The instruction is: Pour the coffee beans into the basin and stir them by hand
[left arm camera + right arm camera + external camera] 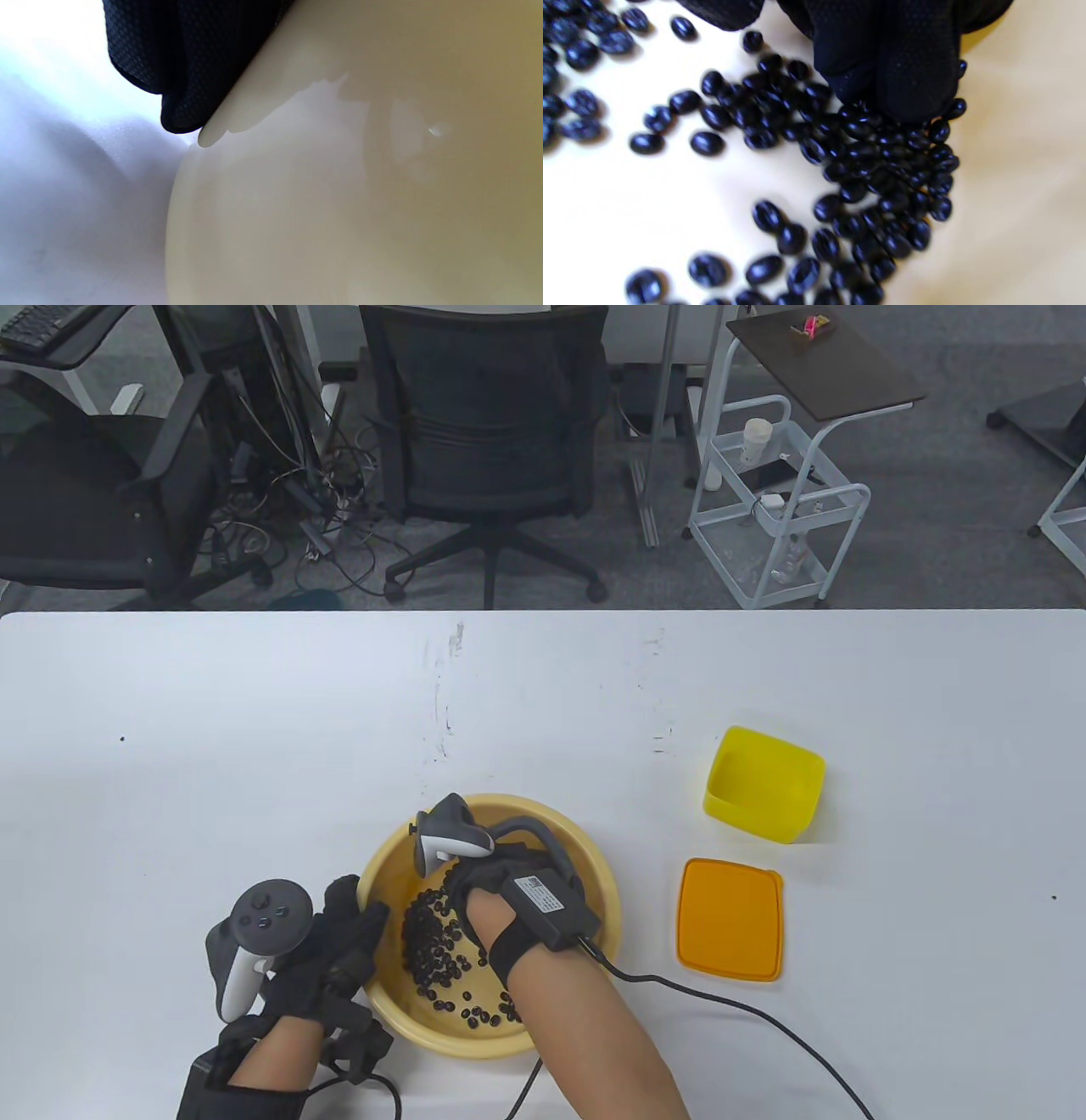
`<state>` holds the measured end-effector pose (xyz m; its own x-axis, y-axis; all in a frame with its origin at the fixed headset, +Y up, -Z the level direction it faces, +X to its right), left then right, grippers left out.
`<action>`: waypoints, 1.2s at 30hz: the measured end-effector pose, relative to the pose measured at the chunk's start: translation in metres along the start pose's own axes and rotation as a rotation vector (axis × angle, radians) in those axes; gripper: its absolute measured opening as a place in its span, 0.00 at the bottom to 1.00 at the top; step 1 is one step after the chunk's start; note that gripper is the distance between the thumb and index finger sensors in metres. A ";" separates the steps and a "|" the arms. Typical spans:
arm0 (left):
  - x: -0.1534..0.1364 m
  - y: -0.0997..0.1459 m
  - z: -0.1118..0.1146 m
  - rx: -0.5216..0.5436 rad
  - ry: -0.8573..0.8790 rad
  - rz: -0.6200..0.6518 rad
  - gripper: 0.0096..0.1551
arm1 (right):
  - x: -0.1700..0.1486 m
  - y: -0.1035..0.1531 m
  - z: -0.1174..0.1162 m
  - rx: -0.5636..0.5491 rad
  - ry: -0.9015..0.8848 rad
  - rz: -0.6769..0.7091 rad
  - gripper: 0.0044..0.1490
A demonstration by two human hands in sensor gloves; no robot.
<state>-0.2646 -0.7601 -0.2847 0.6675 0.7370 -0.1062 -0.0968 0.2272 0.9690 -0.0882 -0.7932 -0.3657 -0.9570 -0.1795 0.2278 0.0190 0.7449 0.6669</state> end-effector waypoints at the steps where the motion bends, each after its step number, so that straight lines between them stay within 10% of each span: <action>1: 0.000 0.000 0.000 0.001 0.000 0.000 0.33 | -0.005 0.001 -0.004 0.022 -0.032 0.009 0.39; 7: 0.000 0.000 0.000 0.001 -0.003 -0.002 0.33 | -0.004 0.006 -0.030 0.192 -0.251 0.074 0.39; 15: 0.001 0.000 0.000 0.002 -0.008 -0.003 0.33 | 0.054 0.021 -0.042 0.346 -0.705 0.492 0.41; 36: 0.001 0.000 0.000 -0.008 0.001 0.003 0.33 | 0.032 0.018 0.005 -0.141 -0.453 0.235 0.41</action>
<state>-0.2642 -0.7598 -0.2851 0.6667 0.7381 -0.1037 -0.1042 0.2301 0.9676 -0.1203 -0.7828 -0.3497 -0.9506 0.3014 0.0740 0.2573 0.6322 0.7309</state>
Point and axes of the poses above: the tracker on the back of each hand, its own x axis roughly to the thumb side, its own y axis roughly from the fingertips to the wrist, z = x × y, the point moved 5 cm from there along -y, roughly from the wrist to the fingertips, and after that the axes turned 5 degrees about -y, right-handed, at the moved point
